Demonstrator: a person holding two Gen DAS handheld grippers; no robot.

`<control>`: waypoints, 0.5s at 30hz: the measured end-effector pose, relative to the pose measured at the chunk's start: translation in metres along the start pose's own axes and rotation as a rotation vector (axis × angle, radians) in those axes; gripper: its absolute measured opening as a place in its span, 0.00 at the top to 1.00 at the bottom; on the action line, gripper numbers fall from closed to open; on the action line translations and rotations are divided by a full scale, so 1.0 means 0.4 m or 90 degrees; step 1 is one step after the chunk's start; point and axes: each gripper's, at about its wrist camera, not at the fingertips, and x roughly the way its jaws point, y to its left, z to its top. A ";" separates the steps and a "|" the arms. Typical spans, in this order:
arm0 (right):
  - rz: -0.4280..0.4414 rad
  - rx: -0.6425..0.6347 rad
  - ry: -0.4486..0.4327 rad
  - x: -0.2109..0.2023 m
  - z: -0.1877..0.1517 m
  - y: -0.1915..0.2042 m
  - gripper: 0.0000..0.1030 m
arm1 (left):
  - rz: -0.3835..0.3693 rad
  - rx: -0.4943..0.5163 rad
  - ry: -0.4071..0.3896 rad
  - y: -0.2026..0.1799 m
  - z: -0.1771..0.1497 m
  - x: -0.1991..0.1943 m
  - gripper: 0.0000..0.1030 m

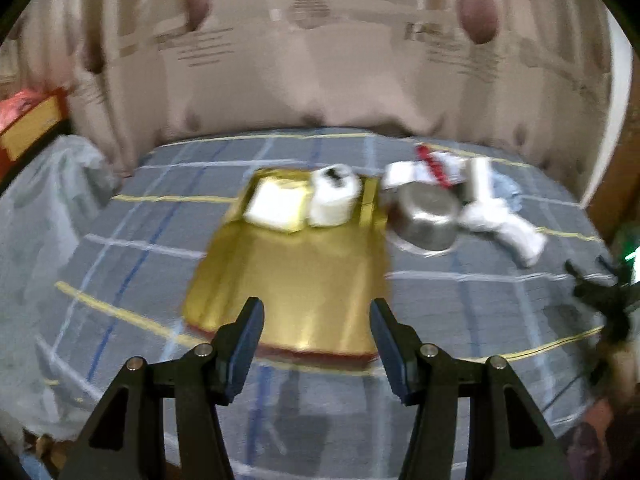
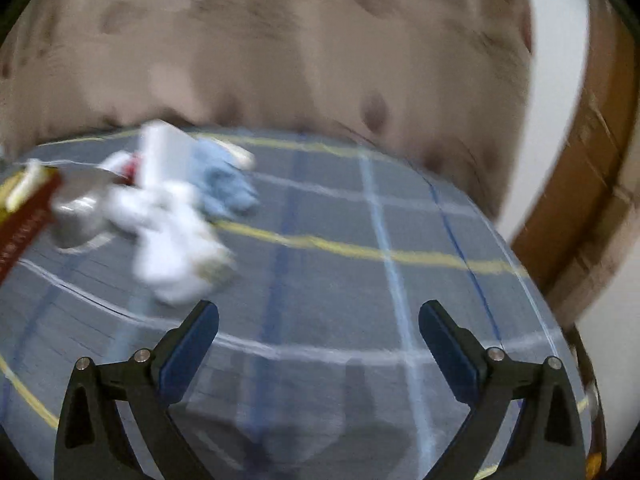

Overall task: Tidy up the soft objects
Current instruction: 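Grasp the white sponge block with the left gripper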

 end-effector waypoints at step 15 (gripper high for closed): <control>0.089 0.146 0.054 0.077 -0.028 -0.117 0.03 | -0.233 0.102 0.095 -0.363 0.353 0.332 0.43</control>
